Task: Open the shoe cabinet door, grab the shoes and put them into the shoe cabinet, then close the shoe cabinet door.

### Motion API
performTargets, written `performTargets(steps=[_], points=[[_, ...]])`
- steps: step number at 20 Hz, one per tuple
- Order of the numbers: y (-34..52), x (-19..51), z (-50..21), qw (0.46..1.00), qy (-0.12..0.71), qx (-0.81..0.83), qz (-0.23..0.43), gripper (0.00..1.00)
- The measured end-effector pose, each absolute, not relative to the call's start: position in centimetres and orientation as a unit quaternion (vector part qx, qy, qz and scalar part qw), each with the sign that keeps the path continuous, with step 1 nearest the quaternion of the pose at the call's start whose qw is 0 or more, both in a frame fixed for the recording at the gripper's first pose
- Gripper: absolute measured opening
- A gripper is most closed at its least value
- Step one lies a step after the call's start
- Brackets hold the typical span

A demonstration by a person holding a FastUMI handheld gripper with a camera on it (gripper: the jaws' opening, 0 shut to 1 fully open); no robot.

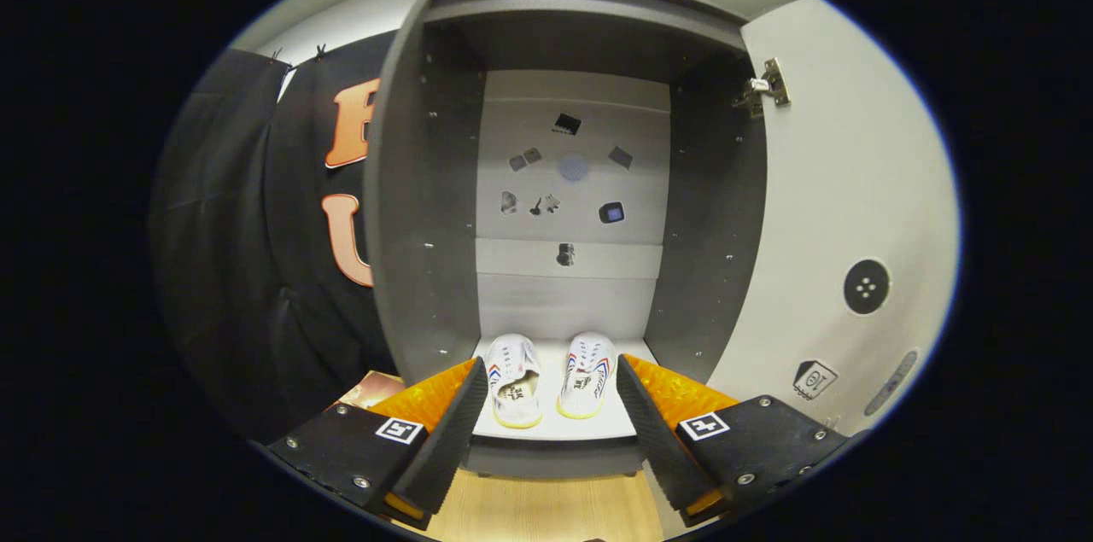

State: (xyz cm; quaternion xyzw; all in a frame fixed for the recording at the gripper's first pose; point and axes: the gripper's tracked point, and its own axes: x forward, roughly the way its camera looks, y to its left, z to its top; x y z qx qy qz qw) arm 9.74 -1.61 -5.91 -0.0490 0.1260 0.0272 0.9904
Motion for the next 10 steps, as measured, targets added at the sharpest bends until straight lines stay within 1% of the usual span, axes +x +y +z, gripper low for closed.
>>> performTargets(steps=[5, 10], points=[[-1.8, 1.6, -2.7, 0.993, 0.102, -0.045, 0.043, 0.94], [-6.4, -6.6, -1.4, 0.993, 0.094, -0.067, 0.009, 0.95]])
